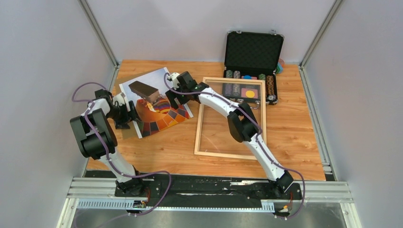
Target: Put the photo into the frame
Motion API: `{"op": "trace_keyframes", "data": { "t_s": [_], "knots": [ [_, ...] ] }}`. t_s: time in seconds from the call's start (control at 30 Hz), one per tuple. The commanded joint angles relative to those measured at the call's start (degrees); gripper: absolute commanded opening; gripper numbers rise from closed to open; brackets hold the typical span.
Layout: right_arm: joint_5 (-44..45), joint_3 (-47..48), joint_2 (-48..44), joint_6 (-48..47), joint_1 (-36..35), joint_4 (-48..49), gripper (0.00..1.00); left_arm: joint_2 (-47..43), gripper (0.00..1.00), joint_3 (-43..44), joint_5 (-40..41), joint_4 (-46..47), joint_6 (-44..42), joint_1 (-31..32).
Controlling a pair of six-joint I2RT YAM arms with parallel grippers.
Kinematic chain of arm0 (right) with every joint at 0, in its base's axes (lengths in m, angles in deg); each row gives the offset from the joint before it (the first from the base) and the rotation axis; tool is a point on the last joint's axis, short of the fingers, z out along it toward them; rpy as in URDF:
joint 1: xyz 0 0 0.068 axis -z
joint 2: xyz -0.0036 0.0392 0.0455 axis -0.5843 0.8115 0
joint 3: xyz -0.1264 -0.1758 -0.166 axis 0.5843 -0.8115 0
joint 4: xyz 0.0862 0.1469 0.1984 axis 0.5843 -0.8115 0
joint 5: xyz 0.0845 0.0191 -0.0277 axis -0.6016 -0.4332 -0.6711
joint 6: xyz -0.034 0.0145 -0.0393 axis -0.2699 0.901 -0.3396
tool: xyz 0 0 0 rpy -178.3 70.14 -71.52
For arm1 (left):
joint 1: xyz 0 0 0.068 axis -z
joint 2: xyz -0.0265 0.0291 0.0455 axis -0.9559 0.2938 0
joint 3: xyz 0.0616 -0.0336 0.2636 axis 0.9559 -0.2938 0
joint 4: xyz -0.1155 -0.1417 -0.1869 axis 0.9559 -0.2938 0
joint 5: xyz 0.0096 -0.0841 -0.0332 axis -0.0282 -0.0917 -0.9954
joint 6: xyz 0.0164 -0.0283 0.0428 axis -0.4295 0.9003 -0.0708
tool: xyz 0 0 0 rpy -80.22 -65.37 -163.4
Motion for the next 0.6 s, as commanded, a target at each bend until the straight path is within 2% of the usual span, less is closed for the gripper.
{"op": "trace_keyframes", "data": {
  "t_s": [0.0,0.23,0.57],
  "knots": [
    [1.2,2.6,-2.8,1.1,2.5,1.0,0.86,2.3,0.88,0.5,1.3,0.8,-1.0,-0.6],
    [-0.6,3.6,-0.2,1.0,4.0,1.0,0.86,2.3,0.88,-0.4,1.0,0.9,-1.2,-0.6],
    [-10.2,3.1,2.0,6.8,5.5,0.8,0.85,2.6,0.88,-0.2,0.1,1.1,-0.7,-0.6]
  ]
}}
